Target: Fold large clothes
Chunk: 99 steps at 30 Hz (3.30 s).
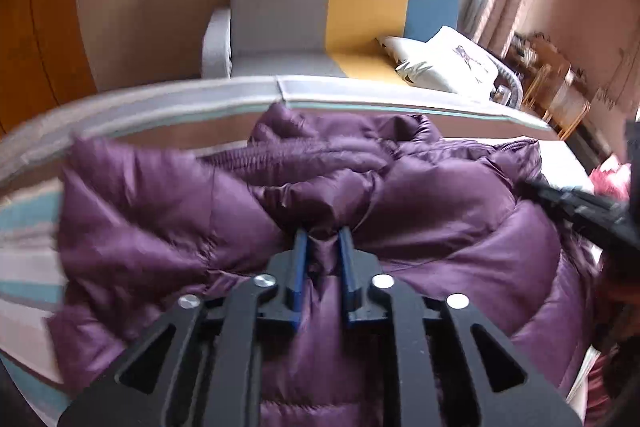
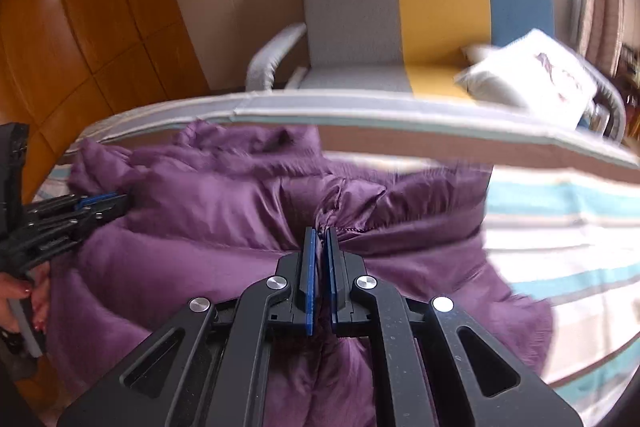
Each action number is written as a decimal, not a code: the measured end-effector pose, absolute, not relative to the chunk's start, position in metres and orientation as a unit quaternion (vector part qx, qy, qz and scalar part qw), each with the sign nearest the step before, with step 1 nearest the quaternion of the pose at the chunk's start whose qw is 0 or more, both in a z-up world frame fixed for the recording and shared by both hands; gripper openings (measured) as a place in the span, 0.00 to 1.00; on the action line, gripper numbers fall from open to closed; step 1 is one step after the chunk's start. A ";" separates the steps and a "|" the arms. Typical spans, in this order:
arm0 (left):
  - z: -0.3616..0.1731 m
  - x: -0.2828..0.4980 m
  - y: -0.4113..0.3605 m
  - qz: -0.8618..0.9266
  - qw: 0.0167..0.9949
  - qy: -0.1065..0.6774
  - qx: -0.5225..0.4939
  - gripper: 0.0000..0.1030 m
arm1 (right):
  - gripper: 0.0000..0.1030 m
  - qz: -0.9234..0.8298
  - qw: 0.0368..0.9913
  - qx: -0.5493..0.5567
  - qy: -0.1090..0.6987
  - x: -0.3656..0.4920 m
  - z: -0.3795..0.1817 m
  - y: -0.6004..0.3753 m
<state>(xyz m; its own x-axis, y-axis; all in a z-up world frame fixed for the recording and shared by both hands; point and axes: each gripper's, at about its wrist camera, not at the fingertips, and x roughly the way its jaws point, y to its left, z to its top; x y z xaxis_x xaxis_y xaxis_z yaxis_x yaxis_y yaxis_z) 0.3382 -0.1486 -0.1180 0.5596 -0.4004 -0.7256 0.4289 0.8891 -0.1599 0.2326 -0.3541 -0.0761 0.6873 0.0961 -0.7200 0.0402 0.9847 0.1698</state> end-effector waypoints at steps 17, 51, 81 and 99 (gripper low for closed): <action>-0.108 0.328 -0.131 -0.233 0.911 0.339 -0.026 0.83 | 0.59 -0.027 0.938 0.105 0.328 0.219 -0.057 -0.368; -0.143 0.290 -0.063 -0.053 0.922 0.383 -0.027 0.94 | 0.32 -0.103 0.920 0.079 0.370 0.181 -0.086 -0.341; -0.171 0.209 -0.005 -0.086 0.900 0.387 -0.179 0.93 | 0.32 -0.012 0.929 0.135 0.345 0.108 -0.077 -0.271; -0.166 0.220 -0.006 -0.053 0.896 0.390 -0.207 0.71 | 0.00 0.021 0.927 0.113 0.357 0.097 -0.067 -0.233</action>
<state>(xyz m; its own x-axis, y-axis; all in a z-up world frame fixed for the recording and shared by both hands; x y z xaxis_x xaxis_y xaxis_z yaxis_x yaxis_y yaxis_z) 0.2205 -0.0059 -0.1661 0.6908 -0.2553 -0.6764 -0.0672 0.9089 -0.4117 0.0971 -0.2332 -0.0672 0.7445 0.1198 -0.6567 0.0412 0.9736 0.2244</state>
